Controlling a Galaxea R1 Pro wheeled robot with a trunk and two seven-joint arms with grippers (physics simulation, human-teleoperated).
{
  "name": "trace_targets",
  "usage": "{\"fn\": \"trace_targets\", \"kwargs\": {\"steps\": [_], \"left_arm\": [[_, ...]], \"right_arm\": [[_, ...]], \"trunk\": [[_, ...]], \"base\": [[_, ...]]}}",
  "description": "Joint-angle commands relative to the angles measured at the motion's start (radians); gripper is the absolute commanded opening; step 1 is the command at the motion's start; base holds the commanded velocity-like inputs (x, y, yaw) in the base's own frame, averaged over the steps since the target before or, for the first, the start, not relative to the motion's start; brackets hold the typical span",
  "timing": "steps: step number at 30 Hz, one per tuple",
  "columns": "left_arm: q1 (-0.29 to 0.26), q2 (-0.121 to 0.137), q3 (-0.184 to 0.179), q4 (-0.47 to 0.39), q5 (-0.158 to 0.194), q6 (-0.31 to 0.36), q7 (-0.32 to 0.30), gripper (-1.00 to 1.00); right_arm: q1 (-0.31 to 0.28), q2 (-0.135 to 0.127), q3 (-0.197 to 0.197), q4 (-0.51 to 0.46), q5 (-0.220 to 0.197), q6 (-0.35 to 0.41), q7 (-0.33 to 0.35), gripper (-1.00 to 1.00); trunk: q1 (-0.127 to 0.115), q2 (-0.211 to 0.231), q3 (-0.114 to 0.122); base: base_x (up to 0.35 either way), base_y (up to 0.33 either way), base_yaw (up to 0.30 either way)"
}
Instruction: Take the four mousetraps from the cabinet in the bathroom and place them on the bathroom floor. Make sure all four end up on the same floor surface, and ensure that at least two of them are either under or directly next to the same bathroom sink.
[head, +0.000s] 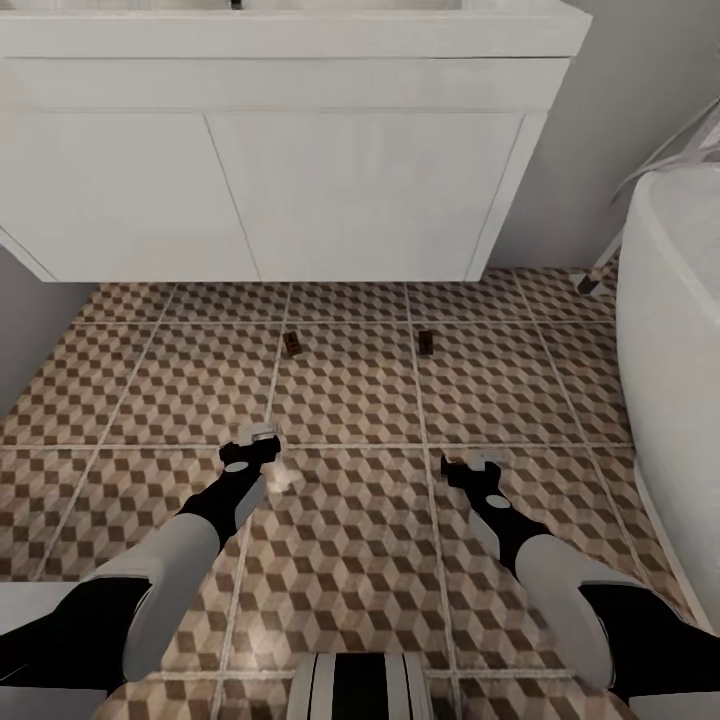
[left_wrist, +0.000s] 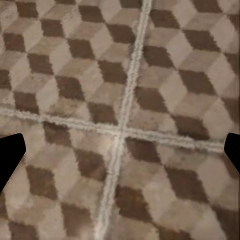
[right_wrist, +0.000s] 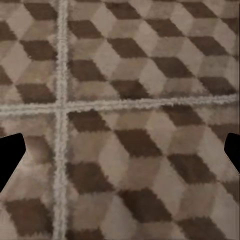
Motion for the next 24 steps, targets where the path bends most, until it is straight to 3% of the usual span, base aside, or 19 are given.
{"fn": "trace_targets", "kwargs": {"steps": [1, 24], "left_arm": [[0.000, 0.000, 0.001, 0.001, 0.004, -0.004, 0.002, 1.00], [0.000, 0.000, 0.001, 0.001, 0.005, -0.004, -0.001, 1.00]], "right_arm": [[0.000, 0.000, -0.003, 0.001, 0.002, -0.003, -0.003, 1.00], [0.000, -0.001, -0.003, 0.001, -0.006, -0.003, -0.005, 1.00]], "trunk": [[-0.001, 0.000, 0.003], [-0.011, 0.005, 0.092]], "base": [[0.000, 0.000, 0.000], [0.000, 0.000, 0.000]]}}
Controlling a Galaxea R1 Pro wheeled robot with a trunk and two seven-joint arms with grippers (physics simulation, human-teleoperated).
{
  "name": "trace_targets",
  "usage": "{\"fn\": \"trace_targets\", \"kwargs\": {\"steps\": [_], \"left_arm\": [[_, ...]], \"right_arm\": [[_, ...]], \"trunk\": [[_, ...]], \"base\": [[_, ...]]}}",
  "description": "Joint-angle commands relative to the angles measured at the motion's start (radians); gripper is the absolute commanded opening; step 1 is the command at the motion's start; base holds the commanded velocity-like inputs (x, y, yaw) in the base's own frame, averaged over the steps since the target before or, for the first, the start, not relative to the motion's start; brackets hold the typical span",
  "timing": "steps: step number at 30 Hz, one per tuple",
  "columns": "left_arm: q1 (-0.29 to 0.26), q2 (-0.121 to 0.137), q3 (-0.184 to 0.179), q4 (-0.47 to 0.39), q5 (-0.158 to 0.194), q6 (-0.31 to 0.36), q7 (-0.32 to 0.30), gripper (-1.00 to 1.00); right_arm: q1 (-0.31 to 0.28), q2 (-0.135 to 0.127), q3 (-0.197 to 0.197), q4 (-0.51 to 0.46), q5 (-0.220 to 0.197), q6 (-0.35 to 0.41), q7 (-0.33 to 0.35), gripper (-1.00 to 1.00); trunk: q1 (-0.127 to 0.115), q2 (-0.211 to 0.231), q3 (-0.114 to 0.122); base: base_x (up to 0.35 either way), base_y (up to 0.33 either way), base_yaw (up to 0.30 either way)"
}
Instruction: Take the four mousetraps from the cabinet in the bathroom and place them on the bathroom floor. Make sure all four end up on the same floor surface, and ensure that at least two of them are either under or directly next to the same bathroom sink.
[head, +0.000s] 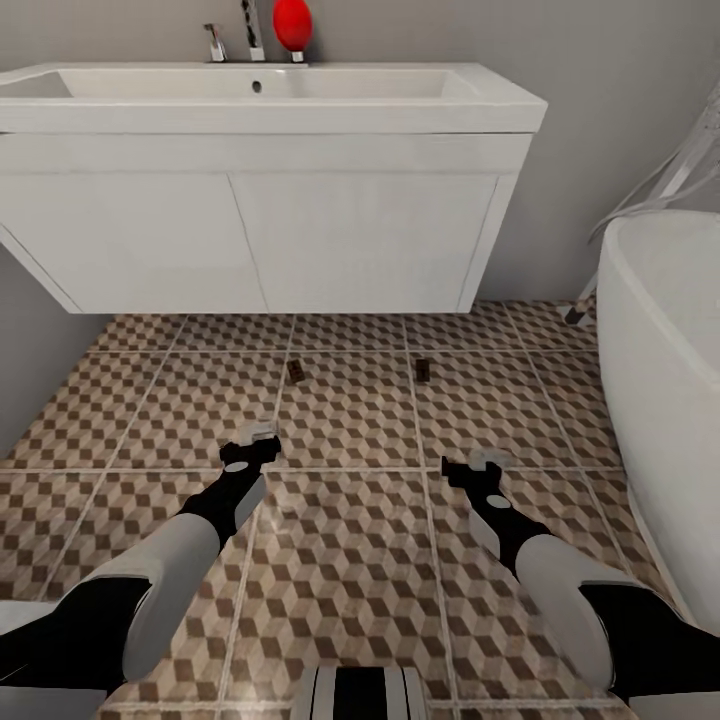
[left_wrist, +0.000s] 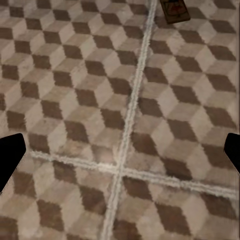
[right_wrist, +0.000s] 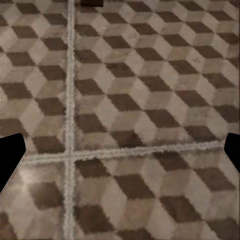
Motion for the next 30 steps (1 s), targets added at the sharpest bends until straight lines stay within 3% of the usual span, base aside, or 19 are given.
{"fn": "trace_targets", "kwargs": {"steps": [1, 30], "left_arm": [[0.000, 0.000, 0.001, 0.001, 0.005, -0.004, 0.002, 1.00], [0.000, 0.001, 0.001, 0.001, 0.005, -0.005, 0.001, 1.00]], "right_arm": [[-0.001, 0.000, -0.003, 0.001, 0.001, -0.003, -0.002, 1.00], [-0.001, 0.003, -0.003, 0.001, 0.006, -0.003, -0.010, 1.00]], "trunk": [[-0.001, 0.000, 0.003], [-0.014, 0.007, 0.115]], "base": [[0.000, 0.000, 0.000], [0.000, 0.000, 0.000]]}}
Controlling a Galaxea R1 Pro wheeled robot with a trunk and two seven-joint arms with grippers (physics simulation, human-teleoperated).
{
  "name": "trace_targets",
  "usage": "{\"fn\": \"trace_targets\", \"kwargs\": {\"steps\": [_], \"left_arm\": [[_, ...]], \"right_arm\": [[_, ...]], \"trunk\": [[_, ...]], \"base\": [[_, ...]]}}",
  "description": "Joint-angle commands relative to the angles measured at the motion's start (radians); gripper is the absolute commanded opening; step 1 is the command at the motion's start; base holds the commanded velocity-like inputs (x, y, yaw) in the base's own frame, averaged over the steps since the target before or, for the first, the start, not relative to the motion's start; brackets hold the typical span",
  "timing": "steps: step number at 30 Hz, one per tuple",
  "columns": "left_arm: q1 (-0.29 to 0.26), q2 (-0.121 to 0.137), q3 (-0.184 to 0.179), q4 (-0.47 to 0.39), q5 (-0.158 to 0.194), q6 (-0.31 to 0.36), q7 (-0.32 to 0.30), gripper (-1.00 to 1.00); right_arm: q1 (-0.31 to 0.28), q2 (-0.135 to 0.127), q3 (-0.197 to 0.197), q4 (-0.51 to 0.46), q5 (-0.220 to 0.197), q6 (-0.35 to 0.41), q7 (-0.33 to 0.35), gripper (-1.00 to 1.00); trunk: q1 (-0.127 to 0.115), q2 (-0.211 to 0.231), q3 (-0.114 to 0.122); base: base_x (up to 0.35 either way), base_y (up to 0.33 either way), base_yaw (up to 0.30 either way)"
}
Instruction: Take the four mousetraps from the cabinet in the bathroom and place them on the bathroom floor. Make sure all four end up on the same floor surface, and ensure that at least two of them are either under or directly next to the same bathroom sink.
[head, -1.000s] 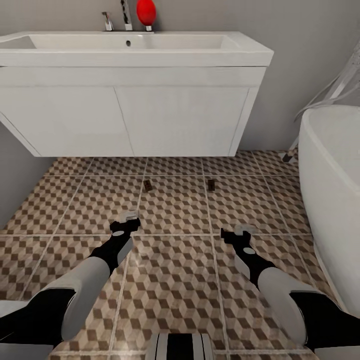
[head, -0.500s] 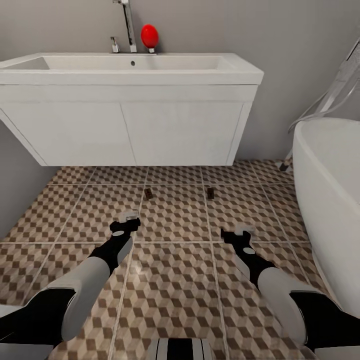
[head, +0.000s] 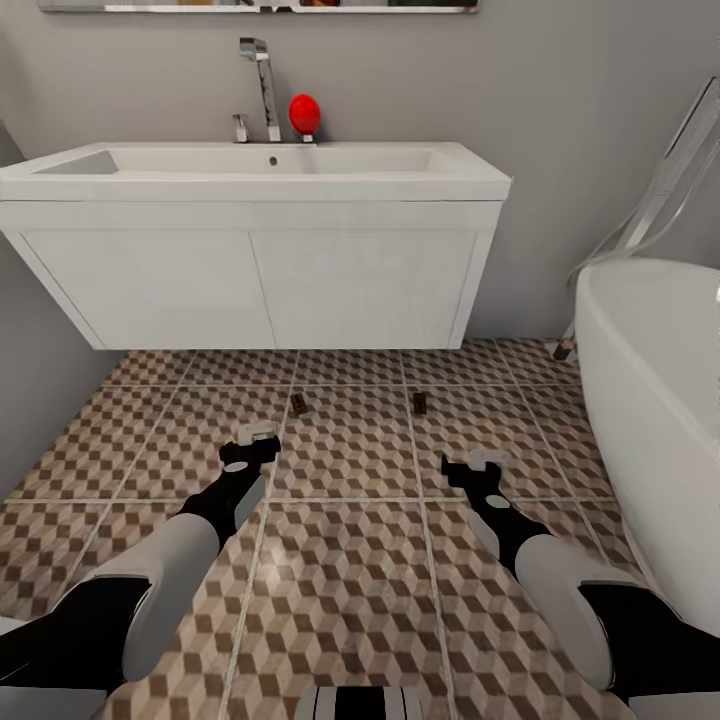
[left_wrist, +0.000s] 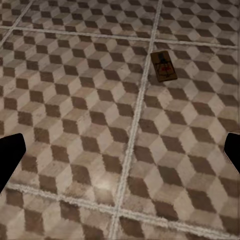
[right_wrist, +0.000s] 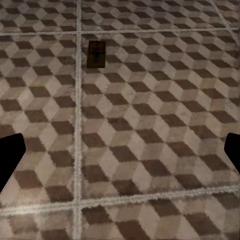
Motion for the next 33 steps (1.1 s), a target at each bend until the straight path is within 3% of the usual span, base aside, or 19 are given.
{"fn": "trace_targets", "kwargs": {"steps": [1, 33], "left_arm": [[0.000, 0.000, 0.001, 0.001, 0.005, -0.004, 0.002, 1.00], [0.000, 0.000, 0.001, 0.002, 0.005, -0.005, 0.000, 1.00]], "right_arm": [[-0.001, 0.000, -0.003, 0.001, 0.002, -0.003, -0.002, 1.00], [-0.001, 0.004, -0.002, -0.007, 0.013, -0.011, -0.005, 1.00]], "trunk": [[-0.001, 0.000, 0.003], [-0.015, 0.008, 0.127]], "base": [[0.000, 0.000, 0.000], [0.000, 0.000, 0.000]]}}
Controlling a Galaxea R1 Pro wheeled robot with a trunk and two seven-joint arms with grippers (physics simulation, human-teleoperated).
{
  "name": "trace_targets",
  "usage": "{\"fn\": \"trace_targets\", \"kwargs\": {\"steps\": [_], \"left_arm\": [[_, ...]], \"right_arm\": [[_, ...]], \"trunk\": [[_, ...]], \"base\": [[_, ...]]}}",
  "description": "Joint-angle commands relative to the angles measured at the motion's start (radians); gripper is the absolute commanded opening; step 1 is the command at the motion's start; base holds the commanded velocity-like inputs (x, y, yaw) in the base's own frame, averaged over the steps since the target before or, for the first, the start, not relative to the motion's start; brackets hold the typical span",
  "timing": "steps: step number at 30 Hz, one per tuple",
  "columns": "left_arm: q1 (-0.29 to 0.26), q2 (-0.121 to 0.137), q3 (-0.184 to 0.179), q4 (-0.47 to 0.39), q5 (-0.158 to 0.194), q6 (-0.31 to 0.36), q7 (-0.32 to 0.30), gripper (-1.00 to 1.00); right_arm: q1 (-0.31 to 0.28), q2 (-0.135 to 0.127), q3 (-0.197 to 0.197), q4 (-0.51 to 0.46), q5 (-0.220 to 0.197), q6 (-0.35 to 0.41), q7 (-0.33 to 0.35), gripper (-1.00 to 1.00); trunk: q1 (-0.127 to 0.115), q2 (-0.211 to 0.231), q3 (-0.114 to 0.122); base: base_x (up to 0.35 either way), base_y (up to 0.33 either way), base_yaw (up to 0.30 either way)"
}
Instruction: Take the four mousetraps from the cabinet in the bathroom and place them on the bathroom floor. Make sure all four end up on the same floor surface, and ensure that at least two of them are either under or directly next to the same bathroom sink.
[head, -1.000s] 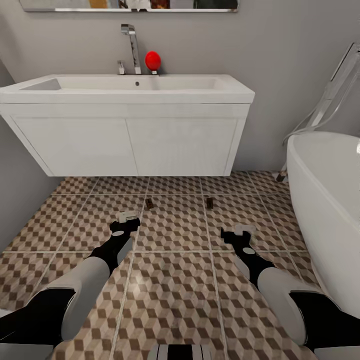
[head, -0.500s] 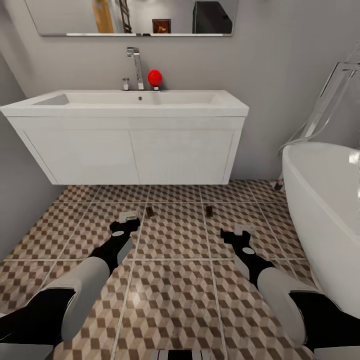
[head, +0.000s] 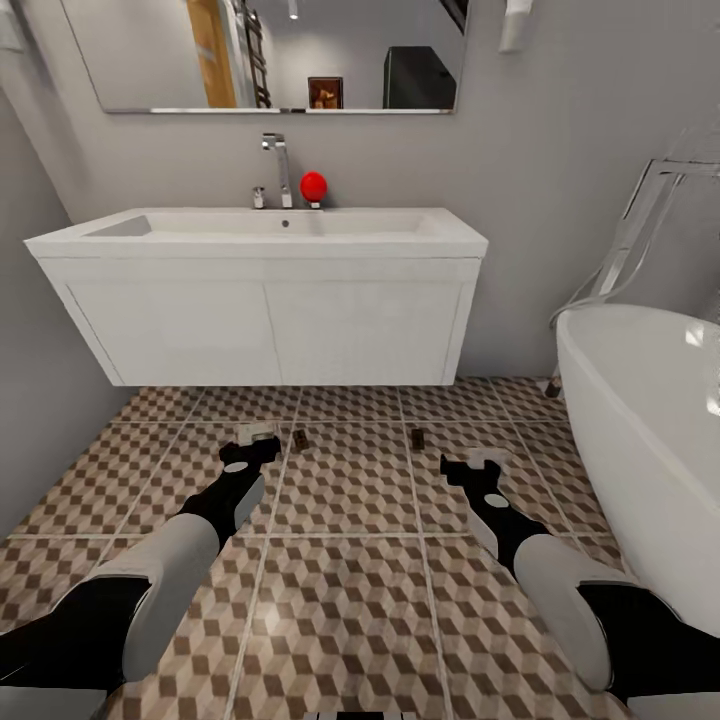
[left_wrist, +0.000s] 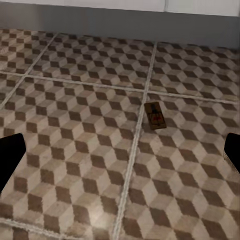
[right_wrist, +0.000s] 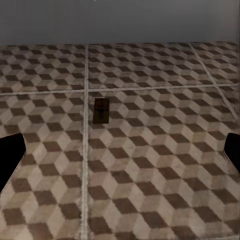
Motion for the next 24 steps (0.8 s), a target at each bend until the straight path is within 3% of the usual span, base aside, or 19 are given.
{"fn": "trace_targets", "kwargs": {"steps": [1, 13, 24], "left_arm": [[-0.001, 0.000, 0.001, 0.001, 0.005, -0.004, 0.002, 1.00], [-0.001, 0.000, 0.001, -0.003, 0.005, -0.004, 0.002, 1.00], [-0.001, 0.001, 0.001, -0.004, 0.005, -0.004, 0.001, 1.00]], "right_arm": [[-0.001, 0.000, -0.003, 0.000, 0.003, -0.004, -0.003, 1.00], [-0.001, -0.001, -0.004, -0.009, -0.001, 0.002, -0.006, 1.00], [-0.001, -0.004, -0.004, -0.010, -0.001, 0.005, -0.053, 1.00]], "trunk": [[-0.001, 0.000, 0.003], [-0.006, 0.003, 0.050], [-0.011, 0.005, 0.092]], "base": [[0.000, 0.000, 0.000], [0.000, 0.000, 0.000], [0.000, 0.000, 0.000]]}}
